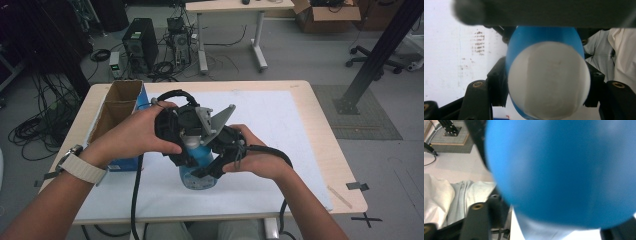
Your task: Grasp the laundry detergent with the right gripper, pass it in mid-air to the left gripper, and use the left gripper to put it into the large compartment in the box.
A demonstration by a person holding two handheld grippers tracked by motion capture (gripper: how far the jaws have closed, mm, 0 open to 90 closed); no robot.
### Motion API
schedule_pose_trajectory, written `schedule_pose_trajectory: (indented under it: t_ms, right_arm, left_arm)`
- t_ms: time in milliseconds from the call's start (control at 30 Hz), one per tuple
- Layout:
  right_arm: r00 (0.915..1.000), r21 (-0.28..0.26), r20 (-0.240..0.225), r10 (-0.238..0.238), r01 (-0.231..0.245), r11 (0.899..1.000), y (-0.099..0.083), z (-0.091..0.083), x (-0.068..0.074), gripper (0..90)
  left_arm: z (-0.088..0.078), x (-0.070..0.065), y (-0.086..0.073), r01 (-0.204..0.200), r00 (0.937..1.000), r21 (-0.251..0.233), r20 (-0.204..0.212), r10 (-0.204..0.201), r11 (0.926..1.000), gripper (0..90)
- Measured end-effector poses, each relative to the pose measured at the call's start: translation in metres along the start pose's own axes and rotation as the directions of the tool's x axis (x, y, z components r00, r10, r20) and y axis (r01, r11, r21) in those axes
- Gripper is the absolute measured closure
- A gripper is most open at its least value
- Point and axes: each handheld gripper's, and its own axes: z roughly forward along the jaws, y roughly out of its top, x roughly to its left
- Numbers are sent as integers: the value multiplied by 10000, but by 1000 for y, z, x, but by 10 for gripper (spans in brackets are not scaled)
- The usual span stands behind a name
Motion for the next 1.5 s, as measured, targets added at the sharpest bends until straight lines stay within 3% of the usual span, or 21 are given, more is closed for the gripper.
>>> schedule_pose_trajectory:
  t_ms: [333, 467, 633, 800, 1033, 1167, 1333, 1400, 1467, 1500]
  right_arm:
    - [9968, -77, 293, 744, -742, 9972, -23, -20, -6, 170]
    - [9932, -14, 596, 996, -997, 9950, -29, -29, -7, 120]
    - [9890, 175, 719, 1296, -1312, 9912, -39, -39, -8, 98]
    - [9859, 692, 879, 1421, -1483, 9865, -49, -50, -8, 83]
    - [9770, 1179, 1380, 1626, -1793, 9767, -63, -68, -8, 56]
    - [9764, 1597, 1601, 1447, -1703, 9724, -69, -77, -7, 64]
    - [9699, 1492, 1944, 1466, -1769, 9728, -71, -94, -8, 62]
    - [9672, 1552, 1993, 1575, -1899, 9695, -73, -99, -9, 59]
    - [9654, 1671, 2012, 1661, -2009, 9653, -75, -103, -10, 52]
    - [9668, 1715, 2001, 1592, -1945, 9658, -76, -105, -10, 53]
  left_arm:
    - [-5, 2, -4, 344, 9990, 500, -308, -329, 9982, 379]
    - [-11, 5, -3, 546, 9976, 448, -453, -525, 9975, 379]
    - [-21, 8, -4, 1013, 9929, 528, -682, -976, 9935, 378]
    - [-35, 12, -6, 1546, 9845, 660, -942, -1481, 9858, 378]
    - [-56, 18, -10, 2452, 9634, 774, -1308, -2340, 9664, 378]
    - [-67, 22, -12, 2907, 9489, 907, -1553, -2749, 9525, 378]
    - [-80, 27, -14, 3468, 9302, 1022, -1644, -3280, 9323, 378]
    - [-85, 28, -14, 3737, 9197, 1019, -1698, -3541, 9219, 378]
    - [-89, 30, -16, 4156, 9017, 948, -1731, -3961, 9046, 378]
    - [-91, 31, -16, 4272, 8963, 946, -1747, -4075, 8992, 377]
